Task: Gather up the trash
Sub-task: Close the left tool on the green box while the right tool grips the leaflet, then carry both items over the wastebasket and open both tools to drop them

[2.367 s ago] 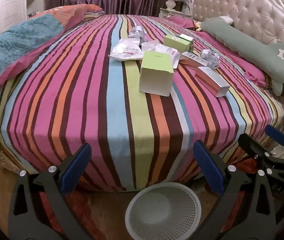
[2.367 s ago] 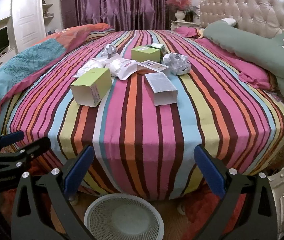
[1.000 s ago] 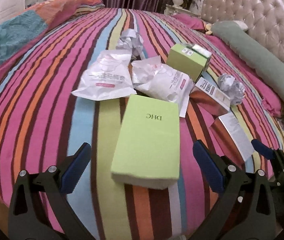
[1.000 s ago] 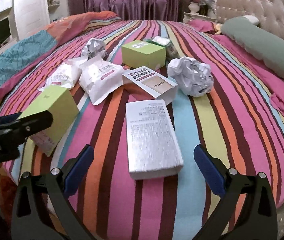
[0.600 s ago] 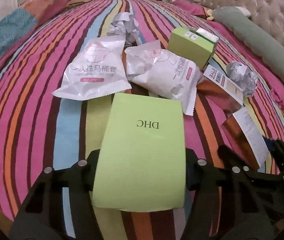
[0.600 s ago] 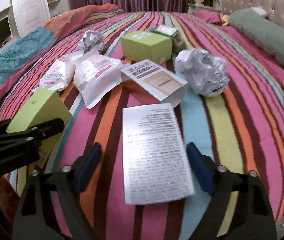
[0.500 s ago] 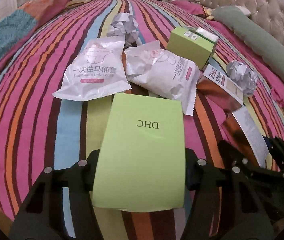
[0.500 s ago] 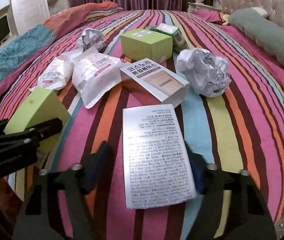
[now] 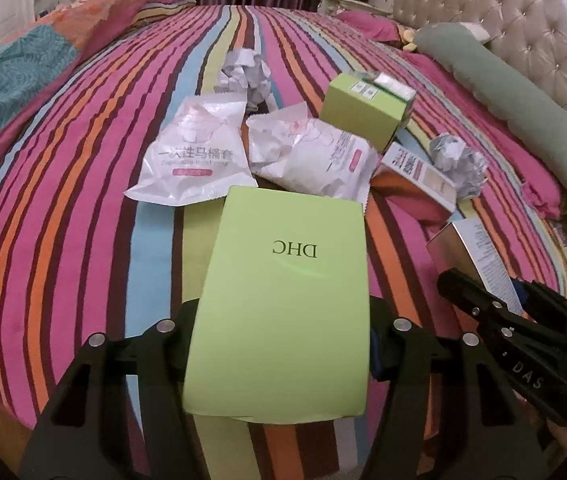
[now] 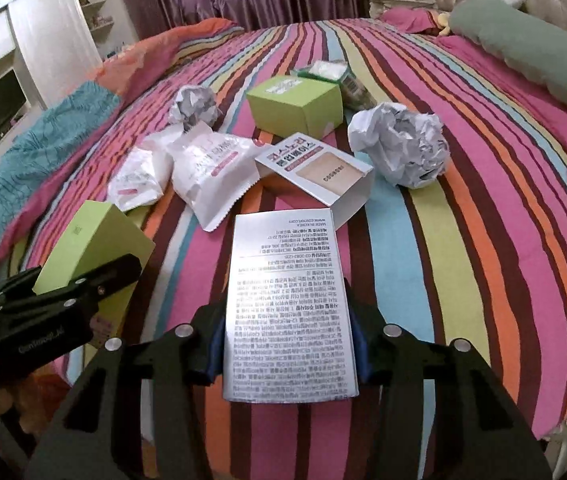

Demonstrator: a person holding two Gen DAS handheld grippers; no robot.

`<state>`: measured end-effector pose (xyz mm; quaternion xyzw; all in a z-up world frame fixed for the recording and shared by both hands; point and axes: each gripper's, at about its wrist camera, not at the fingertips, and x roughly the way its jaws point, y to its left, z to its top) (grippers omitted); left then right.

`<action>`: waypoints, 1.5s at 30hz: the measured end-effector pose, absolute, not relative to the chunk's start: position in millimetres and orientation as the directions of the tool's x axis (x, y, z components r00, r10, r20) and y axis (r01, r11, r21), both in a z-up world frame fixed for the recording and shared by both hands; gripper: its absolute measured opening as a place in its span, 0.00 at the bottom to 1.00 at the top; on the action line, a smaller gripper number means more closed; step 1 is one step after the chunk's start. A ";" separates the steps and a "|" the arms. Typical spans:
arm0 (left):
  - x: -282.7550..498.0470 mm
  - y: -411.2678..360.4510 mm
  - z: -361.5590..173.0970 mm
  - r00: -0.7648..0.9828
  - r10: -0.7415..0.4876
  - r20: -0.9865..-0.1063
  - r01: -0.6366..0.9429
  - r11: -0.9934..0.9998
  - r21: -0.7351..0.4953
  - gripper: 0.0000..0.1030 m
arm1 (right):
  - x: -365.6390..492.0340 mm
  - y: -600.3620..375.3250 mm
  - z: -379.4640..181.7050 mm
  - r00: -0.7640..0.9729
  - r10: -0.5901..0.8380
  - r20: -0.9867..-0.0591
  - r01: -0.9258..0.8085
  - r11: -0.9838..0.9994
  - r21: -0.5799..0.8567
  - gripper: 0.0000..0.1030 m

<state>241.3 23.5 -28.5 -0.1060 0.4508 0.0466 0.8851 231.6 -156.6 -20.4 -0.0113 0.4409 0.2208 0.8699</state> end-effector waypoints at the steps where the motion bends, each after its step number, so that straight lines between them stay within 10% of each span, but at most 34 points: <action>1: 237.9 24.4 -26.1 0.593 -0.018 -0.805 -0.181 0.971 -0.156 0.56 | 228.9 -157.6 -17.4 0.515 0.380 -0.768 -0.391 0.902 0.184 0.45; 22: 95.7 12.0 -25.2 0.581 -0.090 -0.809 -0.136 0.969 -0.205 0.56 | 115.3 -173.8 -6.3 0.446 0.480 -0.755 -0.365 0.868 0.336 0.45; 45: 53.7 -20.9 -177.7 0.140 -0.252 -0.958 -0.204 0.939 -0.277 0.56 | 75.3 -184.1 -161.0 -0.032 0.431 -0.902 -0.020 0.902 0.432 0.45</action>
